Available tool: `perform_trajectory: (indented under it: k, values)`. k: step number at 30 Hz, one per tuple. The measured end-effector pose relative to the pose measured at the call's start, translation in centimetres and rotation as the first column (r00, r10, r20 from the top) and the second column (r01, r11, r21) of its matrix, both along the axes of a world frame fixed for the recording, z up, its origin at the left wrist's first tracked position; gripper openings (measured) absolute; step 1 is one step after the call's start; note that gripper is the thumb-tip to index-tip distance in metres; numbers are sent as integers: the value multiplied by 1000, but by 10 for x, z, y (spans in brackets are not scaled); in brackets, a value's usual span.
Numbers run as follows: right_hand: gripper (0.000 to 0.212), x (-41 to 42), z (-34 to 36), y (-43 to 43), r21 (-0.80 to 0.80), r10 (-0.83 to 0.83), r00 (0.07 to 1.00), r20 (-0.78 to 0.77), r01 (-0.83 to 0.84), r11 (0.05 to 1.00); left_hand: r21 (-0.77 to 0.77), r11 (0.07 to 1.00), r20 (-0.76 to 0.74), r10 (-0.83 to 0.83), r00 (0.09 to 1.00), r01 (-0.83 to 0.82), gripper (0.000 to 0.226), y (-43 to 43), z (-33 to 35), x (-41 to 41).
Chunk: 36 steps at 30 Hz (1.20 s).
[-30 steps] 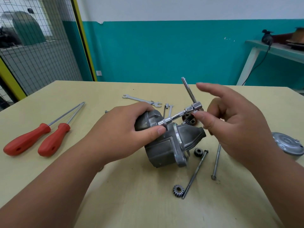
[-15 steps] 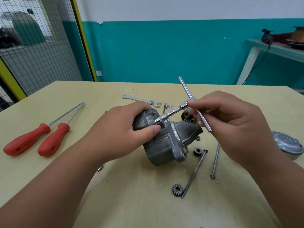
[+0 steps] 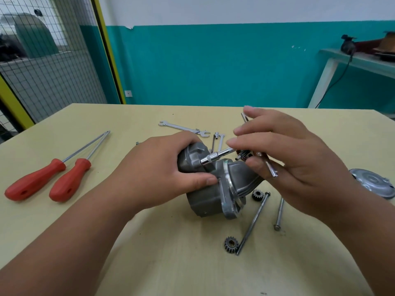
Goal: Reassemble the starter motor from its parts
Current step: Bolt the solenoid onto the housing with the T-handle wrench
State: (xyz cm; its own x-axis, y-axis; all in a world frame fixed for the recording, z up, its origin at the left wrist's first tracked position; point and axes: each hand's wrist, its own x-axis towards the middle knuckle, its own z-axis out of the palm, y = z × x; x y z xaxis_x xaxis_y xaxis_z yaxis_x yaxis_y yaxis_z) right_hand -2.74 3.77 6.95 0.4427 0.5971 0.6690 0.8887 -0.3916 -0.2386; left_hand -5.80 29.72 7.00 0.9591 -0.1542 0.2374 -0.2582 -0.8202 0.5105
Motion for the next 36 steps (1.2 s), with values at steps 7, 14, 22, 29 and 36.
perform_trajectory:
  k: [7, 14, 22, 29, 36]
  values:
    - [26, -5, -2, 9, -11, -86, 990, 109, 88, 996, 105, 994, 49, -6, 999, 1, 71, -10, 2, -6]
    - [28, -15, -5, 18, 92, -144, 989, -24, 146, 985, 153, 988, 90, -15, 996, 1, 72, -14, 2, -7]
    - [24, -18, -2, 19, 118, -161, 971, -179, 184, 976, 220, 976, 116, -18, 993, -8, 71, -17, 2, -5]
    - [26, -19, -2, 20, 154, -154, 955, -254, 197, 968, 241, 970, 131, -5, 991, -27, 74, -18, 1, -5]
    - [23, -19, 1, 22, 172, -150, 930, -334, 217, 961, 245, 968, 144, 15, 989, -51, 76, -19, 1, -6]
